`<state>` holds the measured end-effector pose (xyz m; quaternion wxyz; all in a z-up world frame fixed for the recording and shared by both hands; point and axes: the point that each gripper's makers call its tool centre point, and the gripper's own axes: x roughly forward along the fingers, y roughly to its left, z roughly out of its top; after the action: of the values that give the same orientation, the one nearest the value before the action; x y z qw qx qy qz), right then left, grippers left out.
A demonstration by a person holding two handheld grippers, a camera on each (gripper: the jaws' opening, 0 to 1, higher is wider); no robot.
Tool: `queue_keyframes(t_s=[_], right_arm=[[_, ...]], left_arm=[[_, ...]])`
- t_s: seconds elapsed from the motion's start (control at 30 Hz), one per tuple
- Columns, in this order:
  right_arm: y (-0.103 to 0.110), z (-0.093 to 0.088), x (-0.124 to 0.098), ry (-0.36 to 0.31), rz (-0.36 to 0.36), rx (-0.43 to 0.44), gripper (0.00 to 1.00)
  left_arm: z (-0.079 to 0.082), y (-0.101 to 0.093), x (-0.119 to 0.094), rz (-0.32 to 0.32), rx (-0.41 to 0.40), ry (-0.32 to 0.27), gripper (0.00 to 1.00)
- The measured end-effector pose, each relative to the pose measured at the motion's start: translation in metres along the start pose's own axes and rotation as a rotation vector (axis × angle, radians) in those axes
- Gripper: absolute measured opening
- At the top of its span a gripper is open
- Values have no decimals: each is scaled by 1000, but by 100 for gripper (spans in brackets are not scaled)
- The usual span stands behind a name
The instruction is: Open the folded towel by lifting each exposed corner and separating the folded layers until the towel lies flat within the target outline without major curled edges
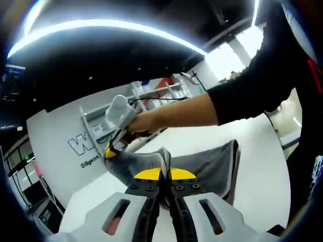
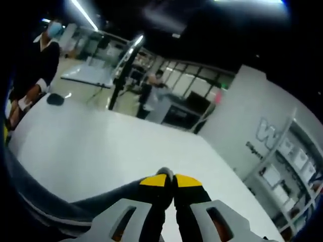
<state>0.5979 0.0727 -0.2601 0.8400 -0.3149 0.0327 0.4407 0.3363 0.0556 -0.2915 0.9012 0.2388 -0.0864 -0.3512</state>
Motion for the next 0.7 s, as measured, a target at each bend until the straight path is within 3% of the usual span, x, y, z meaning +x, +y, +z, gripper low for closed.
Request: queue_keyframes(t_s=[0.2,0.47,0.7], right_arm=[[1,2,8,15,12,20,0],[14,-2,23,60,44,31,0],[23,-5,33,81,64,28,0]], left_arm=[[2,3,-12,24,-56,-3,2],[-12,1,-19,45,-138,24,2],[-17,2,-26,65,-152,29,2]])
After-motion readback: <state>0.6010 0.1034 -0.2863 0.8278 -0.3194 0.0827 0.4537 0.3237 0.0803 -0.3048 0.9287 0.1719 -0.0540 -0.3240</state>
